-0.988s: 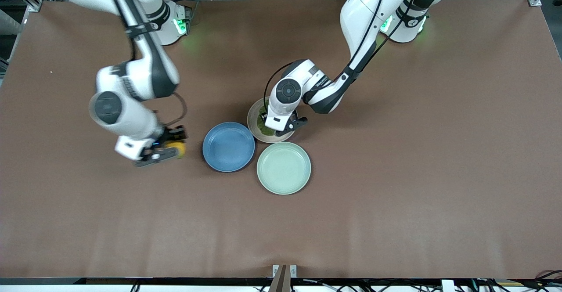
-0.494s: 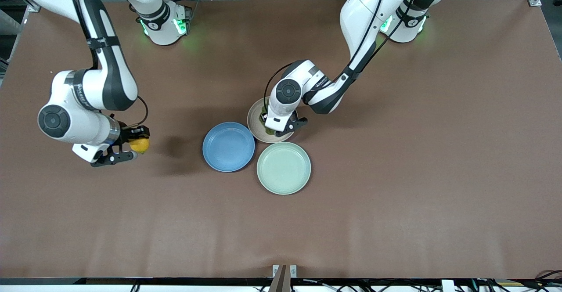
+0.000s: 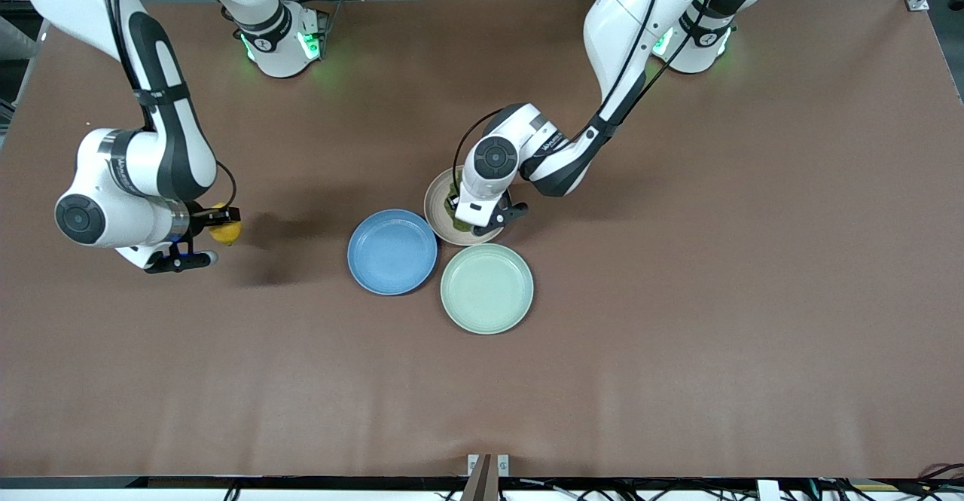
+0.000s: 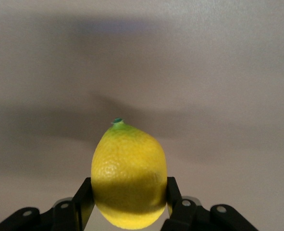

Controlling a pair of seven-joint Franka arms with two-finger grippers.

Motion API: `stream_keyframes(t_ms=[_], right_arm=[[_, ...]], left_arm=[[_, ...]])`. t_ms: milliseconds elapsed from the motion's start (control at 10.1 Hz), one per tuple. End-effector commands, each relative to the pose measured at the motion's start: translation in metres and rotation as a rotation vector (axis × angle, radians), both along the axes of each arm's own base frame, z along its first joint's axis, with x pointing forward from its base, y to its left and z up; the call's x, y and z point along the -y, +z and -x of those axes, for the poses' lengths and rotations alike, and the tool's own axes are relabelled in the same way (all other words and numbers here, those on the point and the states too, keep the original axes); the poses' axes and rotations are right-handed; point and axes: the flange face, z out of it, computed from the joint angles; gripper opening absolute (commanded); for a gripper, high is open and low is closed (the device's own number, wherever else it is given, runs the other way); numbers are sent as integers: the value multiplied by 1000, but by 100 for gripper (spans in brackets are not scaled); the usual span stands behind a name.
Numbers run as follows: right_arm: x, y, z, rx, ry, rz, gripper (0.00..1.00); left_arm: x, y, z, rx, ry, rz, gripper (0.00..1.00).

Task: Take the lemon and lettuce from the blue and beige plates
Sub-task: 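Lift the lemon with the right gripper and carry it off the blue plate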

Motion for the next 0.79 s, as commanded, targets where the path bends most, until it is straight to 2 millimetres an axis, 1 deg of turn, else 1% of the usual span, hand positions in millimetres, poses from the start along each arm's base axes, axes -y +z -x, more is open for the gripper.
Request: stream_keyframes(t_ms=[0,99,198,296,395,494,593,691], right_arm=[[0,-18,0,-9,6,-4,21],[5,-23,-1,-5,-2,2,33],[5,-26,-2,-5,-3,4,47],[11,-28,-2,-1,-2,5,76],[9,-28,-3,-1,8,5,96],[5,-22,-6,2,2,6,100],[8,-12,-11,8,-4,2,100],[10,8,-25,21,-7,-1,100]], left_arm=[[-1,-4,-4,5,3,-7,45],[-2,-4,-4,8,1,-10,46],[-1,-4,-4,10,-3,-10,42],[-1,-4,-4,10,-11,-9,27],[-2,-5,-3,8,-36,-7,17],[-2,-3,-2,1,-36,-9,13],[-2,1,-4,-1,-37,-11,2],[-3,2,-4,-8,-39,-19,0]])
